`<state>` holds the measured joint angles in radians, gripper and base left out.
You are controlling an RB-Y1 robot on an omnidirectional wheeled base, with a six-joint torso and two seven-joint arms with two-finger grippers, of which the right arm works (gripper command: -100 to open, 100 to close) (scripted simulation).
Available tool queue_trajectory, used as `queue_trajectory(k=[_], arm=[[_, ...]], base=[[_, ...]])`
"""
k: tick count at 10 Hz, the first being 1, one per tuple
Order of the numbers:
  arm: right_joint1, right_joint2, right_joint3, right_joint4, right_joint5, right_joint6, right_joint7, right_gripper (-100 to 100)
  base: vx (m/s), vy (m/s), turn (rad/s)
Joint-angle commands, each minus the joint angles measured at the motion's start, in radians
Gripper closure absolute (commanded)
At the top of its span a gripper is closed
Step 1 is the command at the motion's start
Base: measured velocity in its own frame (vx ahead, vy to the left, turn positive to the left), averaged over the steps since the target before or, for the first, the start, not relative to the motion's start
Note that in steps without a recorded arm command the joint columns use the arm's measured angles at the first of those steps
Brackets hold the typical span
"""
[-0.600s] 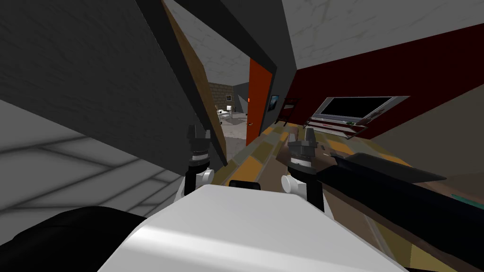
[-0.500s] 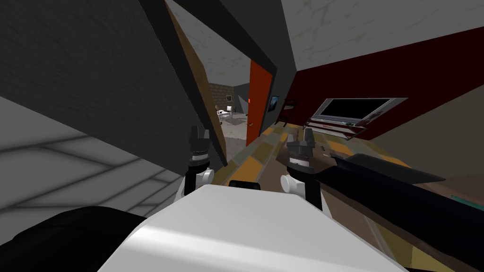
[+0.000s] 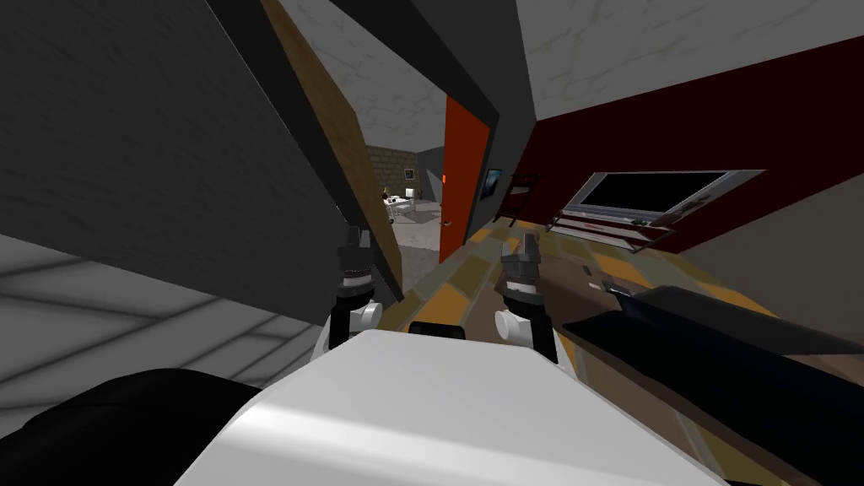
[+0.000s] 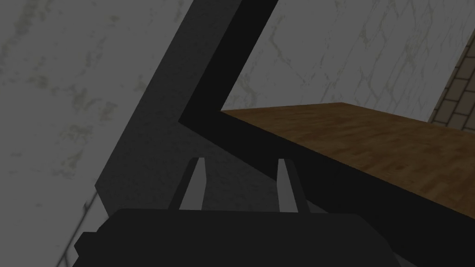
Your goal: Push the door open
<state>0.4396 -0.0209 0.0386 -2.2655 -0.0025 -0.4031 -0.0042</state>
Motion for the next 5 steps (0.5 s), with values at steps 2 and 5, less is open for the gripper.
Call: queue_trajectory(k=[2, 5], arm=[[-0.024, -0.018, 0.018, 0.061, 0.007, -0.014, -0.009, -100], [-0.046, -0.03, 0.035, 0.12, 0.014, -0.029, -0.018, -100]], base=[[0.161, -0.04, 0.036], [0.129, -0.057, 0.028]])
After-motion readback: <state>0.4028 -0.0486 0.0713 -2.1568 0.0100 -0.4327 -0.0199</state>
